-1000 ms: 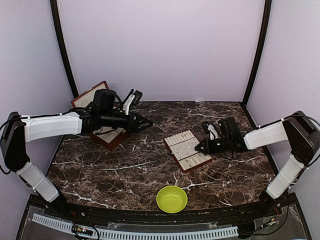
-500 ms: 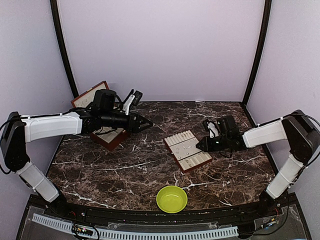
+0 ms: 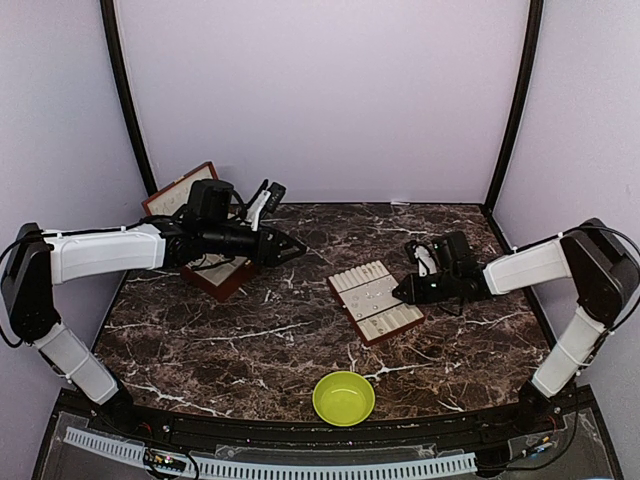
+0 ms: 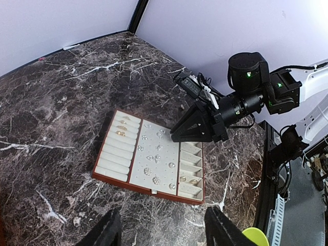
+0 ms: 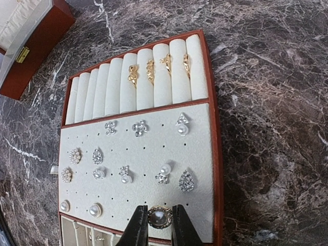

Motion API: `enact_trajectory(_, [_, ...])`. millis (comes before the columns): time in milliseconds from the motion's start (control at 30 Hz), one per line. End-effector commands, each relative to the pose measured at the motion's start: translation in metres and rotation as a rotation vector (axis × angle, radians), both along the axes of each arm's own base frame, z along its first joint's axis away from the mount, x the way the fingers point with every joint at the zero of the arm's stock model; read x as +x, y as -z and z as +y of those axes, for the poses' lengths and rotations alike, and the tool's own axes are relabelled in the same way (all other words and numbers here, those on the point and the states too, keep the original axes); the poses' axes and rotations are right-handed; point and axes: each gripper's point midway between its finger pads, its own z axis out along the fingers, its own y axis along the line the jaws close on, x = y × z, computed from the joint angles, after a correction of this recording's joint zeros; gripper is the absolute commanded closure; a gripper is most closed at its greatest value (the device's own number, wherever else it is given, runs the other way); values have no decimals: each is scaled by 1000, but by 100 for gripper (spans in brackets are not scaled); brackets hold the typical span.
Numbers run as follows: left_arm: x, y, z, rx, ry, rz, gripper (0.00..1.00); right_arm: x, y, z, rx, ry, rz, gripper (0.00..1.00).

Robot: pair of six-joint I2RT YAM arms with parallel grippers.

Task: Organize the mixed jewelry
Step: Insert the earring into the earring holder.

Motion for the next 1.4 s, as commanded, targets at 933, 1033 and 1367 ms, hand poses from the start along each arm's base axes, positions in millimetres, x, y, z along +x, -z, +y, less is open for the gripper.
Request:
enact_trajectory(933, [-1,-7,-1,-15,8,1,42,2,22,-3,-192,-19,-1,84])
enact_trajectory(1033, [-1,-8,-1,-16,8,-1,42,2,24,-3,-212,-12,0,83])
enact_trajectory(1367, [-1,-8,0,-12,2,-5,41,9,10,-7,-223,43,-23,75])
